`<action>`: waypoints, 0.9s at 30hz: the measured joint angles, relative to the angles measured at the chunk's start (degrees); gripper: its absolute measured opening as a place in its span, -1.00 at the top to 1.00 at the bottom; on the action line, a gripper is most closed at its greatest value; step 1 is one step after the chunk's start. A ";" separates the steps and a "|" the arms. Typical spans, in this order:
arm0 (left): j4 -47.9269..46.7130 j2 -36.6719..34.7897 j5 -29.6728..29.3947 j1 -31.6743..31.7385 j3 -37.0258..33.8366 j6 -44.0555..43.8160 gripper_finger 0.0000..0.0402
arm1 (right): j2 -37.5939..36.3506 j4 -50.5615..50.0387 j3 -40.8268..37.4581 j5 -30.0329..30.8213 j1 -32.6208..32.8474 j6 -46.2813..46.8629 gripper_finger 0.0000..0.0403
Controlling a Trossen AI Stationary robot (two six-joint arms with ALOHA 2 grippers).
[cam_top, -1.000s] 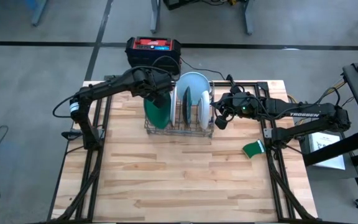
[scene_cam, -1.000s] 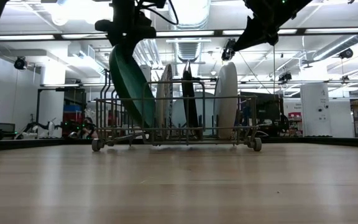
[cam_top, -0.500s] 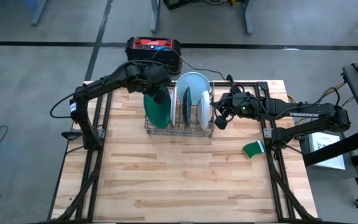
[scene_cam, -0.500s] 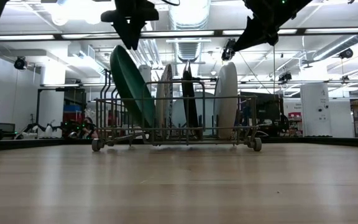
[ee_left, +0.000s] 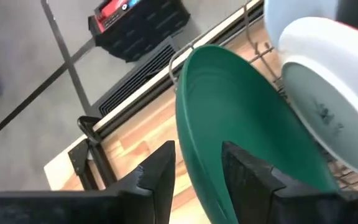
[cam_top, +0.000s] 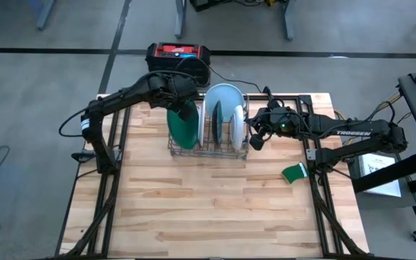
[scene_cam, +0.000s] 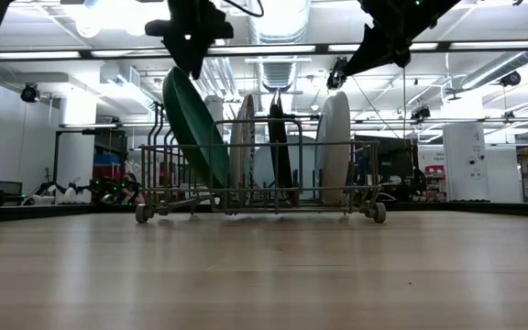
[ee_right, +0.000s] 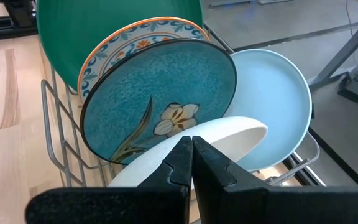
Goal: Sort dishes
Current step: Put the dark green plate in the dishwasher rack
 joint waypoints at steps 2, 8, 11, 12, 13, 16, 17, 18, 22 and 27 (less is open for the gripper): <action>0.01 0.00 -0.07 0.46 -0.82 0.00 0.39 | 0.00 0.00 0.00 0.00 0.00 0.37 1.00; 0.04 0.00 1.75 1.71 -3.18 -0.29 0.35 | 0.00 0.00 0.00 0.00 0.00 0.43 1.00; 0.06 0.00 3.92 2.13 -4.29 -0.47 0.35 | 0.00 0.00 0.00 0.00 0.00 0.45 1.00; 0.11 0.00 4.25 2.21 -4.66 -0.48 0.35 | 0.00 0.00 0.00 0.00 0.00 0.49 1.00; 0.17 0.00 4.41 2.27 -5.00 -0.48 0.35 | 0.00 0.00 0.00 0.00 0.00 0.64 1.00; 0.32 0.00 4.47 2.34 -5.99 -0.50 0.35 | 0.00 -0.01 0.00 0.00 0.00 0.71 1.00; 0.31 0.00 4.48 2.36 -6.29 -0.55 0.35 | 0.00 0.00 0.00 0.00 0.00 0.74 1.00; 0.36 0.00 4.49 2.37 -6.47 -0.59 0.35 | 0.00 0.00 0.00 0.00 0.00 0.74 1.00; 0.44 0.00 4.49 2.38 -6.51 0.10 0.35 | 0.00 0.00 0.00 0.00 0.00 0.74 1.00; 0.95 0.00 4.49 2.40 -6.51 0.22 0.33 | 0.00 -0.02 0.00 0.00 0.00 0.71 1.00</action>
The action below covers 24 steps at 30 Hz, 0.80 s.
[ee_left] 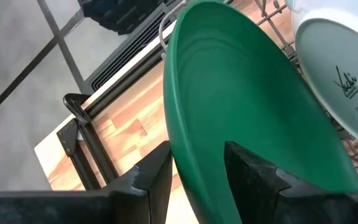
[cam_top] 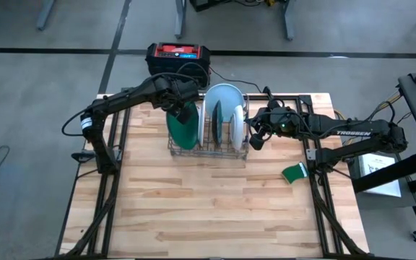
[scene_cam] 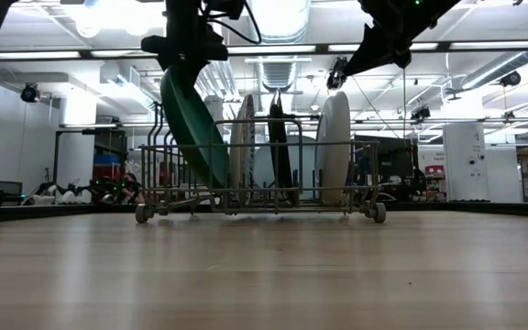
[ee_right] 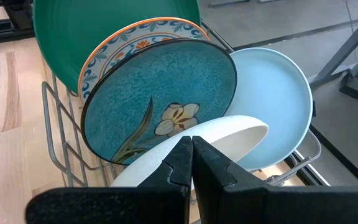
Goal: Sort dishes
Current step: Put the dark green plate in the dishwasher rack
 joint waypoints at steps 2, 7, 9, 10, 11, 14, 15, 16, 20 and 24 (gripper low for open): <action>0.62 0.00 -0.07 0.02 0.00 -0.05 0.29 | 0.00 0.00 0.00 -0.02 0.00 0.00 1.00; 1.40 0.00 -0.11 0.02 0.00 -0.51 0.10 | 0.00 0.00 -0.37 -0.02 0.00 -0.09 1.00; 1.11 0.00 -0.13 0.02 0.00 -0.50 0.04 | 0.01 -0.01 -0.57 -0.02 0.00 -0.09 1.00; 1.15 0.00 -0.16 0.04 0.00 -0.48 0.02 | 0.02 0.00 -0.67 -0.02 0.00 -0.10 1.00; 1.17 0.00 -0.22 0.07 0.00 -0.48 0.01 | 0.02 -0.01 -0.81 -0.02 0.00 -0.09 1.00; 1.15 0.00 -0.22 0.07 0.00 -0.01 0.02 | 0.02 -0.01 -1.08 -0.01 0.00 -0.09 1.00; 1.15 0.00 -0.22 0.07 0.00 0.06 0.05 | 0.02 -0.02 -1.11 -0.02 0.00 -0.09 1.00; 1.16 0.00 -0.22 0.07 0.00 0.17 0.08 | 0.02 0.00 -1.14 -0.02 0.00 -0.09 1.00; 1.15 0.00 -0.24 0.07 0.00 0.03 0.28 | 0.02 0.00 -1.19 -0.02 0.00 -0.09 1.00; 0.69 0.01 -0.90 0.13 0.45 -0.24 0.48 | 0.02 0.02 -1.20 -0.02 0.00 -0.09 1.00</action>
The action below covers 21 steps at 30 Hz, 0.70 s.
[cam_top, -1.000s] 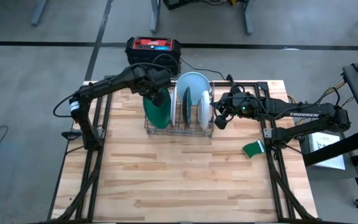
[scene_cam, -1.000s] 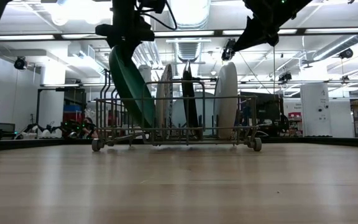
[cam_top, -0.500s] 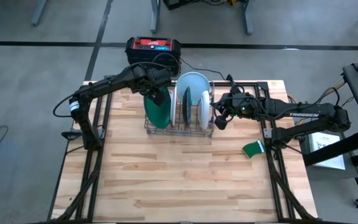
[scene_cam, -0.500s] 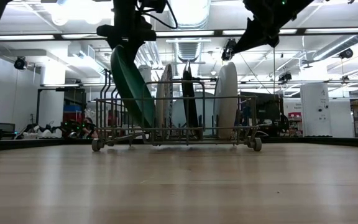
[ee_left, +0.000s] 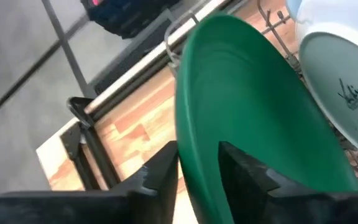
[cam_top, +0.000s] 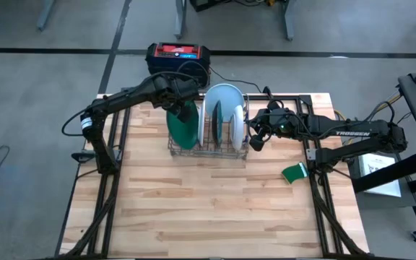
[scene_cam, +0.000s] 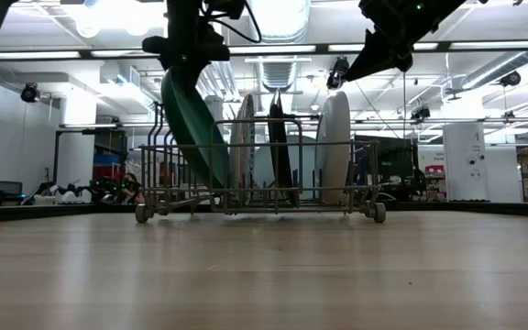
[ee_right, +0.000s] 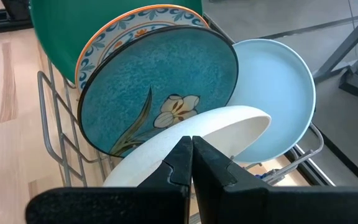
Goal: Sort dishes
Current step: Put the dark green plate in the dishwasher rack
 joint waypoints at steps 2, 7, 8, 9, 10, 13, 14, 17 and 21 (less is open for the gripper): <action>-1.05 0.02 -1.53 -0.05 0.80 0.02 0.56 | 0.00 -0.01 0.00 0.00 0.00 0.00 1.00; -1.57 0.06 -3.26 0.00 4.10 1.23 0.69 | 0.00 0.00 0.00 -0.01 0.00 0.00 1.00; -1.58 0.06 -4.07 -0.04 4.87 1.59 0.71 | 0.00 0.00 0.00 0.01 0.00 0.03 1.00; -1.67 0.01 -4.85 -0.13 5.49 2.25 0.73 | 0.00 0.00 0.00 0.01 0.00 0.14 1.00; -1.71 -0.01 -5.42 -0.20 6.02 2.89 0.75 | 0.00 0.01 0.00 0.01 0.00 0.30 1.00; -1.68 -0.01 -7.18 -0.50 7.05 6.43 0.81 | 0.00 0.00 0.00 0.01 0.00 0.42 1.00; -1.68 -0.01 -7.85 -0.57 7.28 7.48 0.83 | 0.00 0.00 0.00 0.00 0.00 0.44 1.00; -1.69 -0.03 -8.47 -0.61 7.03 9.50 0.89 | 0.00 0.02 0.00 -0.01 0.00 0.46 1.00; -1.55 -0.03 -9.31 -0.61 5.80 9.68 0.97 | 0.00 0.02 0.00 0.00 0.00 0.91 1.00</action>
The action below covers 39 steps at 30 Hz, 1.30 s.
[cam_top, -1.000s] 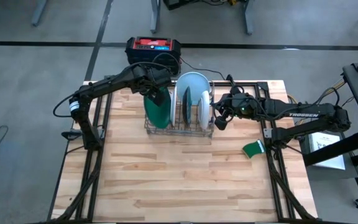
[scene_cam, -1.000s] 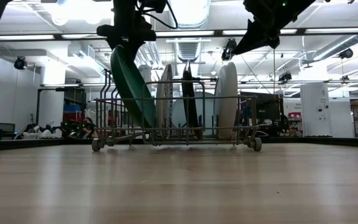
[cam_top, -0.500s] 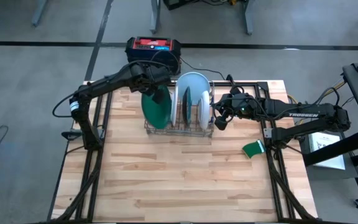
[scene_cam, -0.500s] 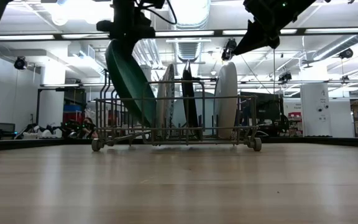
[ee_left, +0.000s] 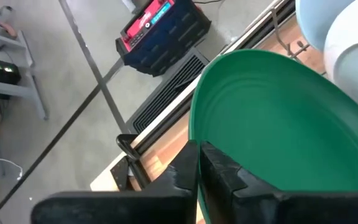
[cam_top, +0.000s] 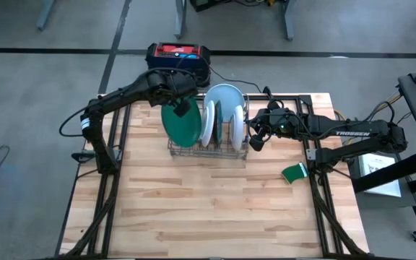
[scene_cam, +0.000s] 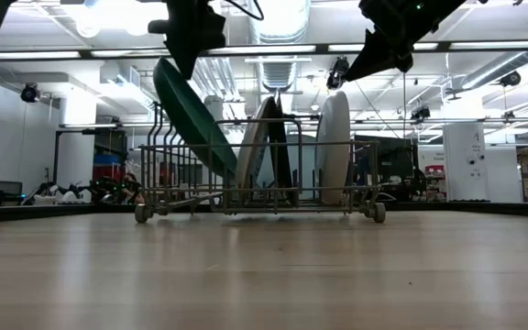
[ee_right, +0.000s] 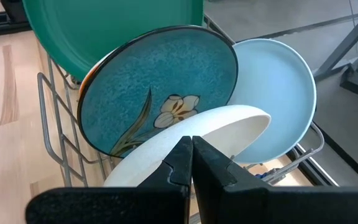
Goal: Sort dishes
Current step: Put the dark green plate in the dishwasher rack
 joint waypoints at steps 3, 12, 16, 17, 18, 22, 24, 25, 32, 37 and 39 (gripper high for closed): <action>0.17 0.00 -0.24 0.00 -0.41 0.00 1.00 | 0.00 0.00 0.00 0.02 0.00 0.16 1.00; -0.22 0.00 2.07 -0.35 3.82 1.49 0.99 | 0.00 0.04 0.00 0.02 0.00 0.62 1.00; -0.19 0.00 1.99 -0.37 8.79 4.39 0.99 | 0.00 0.06 -0.18 0.02 0.00 0.68 1.00; -0.18 0.00 1.97 -0.35 10.14 5.43 0.99 | 0.00 0.07 -0.22 0.02 0.00 0.69 1.00; -0.16 0.00 1.92 -0.35 11.39 6.59 0.99 | 0.00 0.07 -0.25 0.02 0.00 0.71 1.00; -0.10 -1.92 3.89 -0.35 12.72 8.65 0.99 | 0.00 0.05 -0.53 0.02 0.00 1.27 1.00; -0.12 -4.42 7.85 -0.32 10.96 8.29 0.99 | 0.00 0.05 -1.07 0.03 0.00 1.75 1.00; -0.11 -5.87 9.21 -0.20 9.52 7.96 0.99 | 0.00 0.00 -1.37 0.02 0.00 1.90 1.00; -0.14 -13.83 4.55 1.25 -5.76 0.63 0.99 | 0.00 0.56 -2.05 0.04 0.00 1.87 1.00; -0.13 -16.55 4.82 2.98 -16.32 -3.38 0.99 | 0.00 2.24 -2.05 0.04 0.00 1.17 1.00; 0.04 -16.61 4.83 2.93 -19.32 -3.89 0.99 | 0.00 2.29 -2.05 0.04 0.00 1.17 1.00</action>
